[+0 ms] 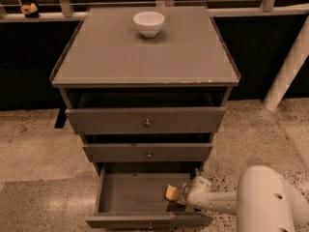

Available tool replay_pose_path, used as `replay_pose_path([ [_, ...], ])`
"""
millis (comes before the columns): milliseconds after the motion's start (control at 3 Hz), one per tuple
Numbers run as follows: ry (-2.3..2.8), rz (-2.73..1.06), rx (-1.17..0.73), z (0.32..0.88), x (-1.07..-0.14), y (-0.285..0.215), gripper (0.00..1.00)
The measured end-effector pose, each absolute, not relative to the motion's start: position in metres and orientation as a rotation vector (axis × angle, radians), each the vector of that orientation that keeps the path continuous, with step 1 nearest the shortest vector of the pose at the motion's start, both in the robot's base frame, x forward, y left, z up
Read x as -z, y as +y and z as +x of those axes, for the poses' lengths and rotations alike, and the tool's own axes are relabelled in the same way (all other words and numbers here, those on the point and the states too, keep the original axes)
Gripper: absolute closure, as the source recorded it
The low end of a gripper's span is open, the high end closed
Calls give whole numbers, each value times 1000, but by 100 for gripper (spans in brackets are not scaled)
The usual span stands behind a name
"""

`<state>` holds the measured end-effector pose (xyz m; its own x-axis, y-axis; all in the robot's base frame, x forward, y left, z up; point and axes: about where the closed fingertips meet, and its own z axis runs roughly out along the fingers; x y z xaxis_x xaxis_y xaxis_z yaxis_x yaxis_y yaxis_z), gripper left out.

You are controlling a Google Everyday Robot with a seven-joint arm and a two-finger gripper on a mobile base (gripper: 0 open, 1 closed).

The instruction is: Pick sponge from bottom drawer and place on counter

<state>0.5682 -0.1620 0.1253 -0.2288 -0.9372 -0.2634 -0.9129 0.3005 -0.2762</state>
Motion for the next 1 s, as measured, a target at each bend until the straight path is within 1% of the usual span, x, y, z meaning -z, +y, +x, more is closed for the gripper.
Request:
replay_pose_path([
  [333,2179,-1668,115,564,-135,-159,100],
  [1000,2105,-1673,239,537,-201,-147,100],
])
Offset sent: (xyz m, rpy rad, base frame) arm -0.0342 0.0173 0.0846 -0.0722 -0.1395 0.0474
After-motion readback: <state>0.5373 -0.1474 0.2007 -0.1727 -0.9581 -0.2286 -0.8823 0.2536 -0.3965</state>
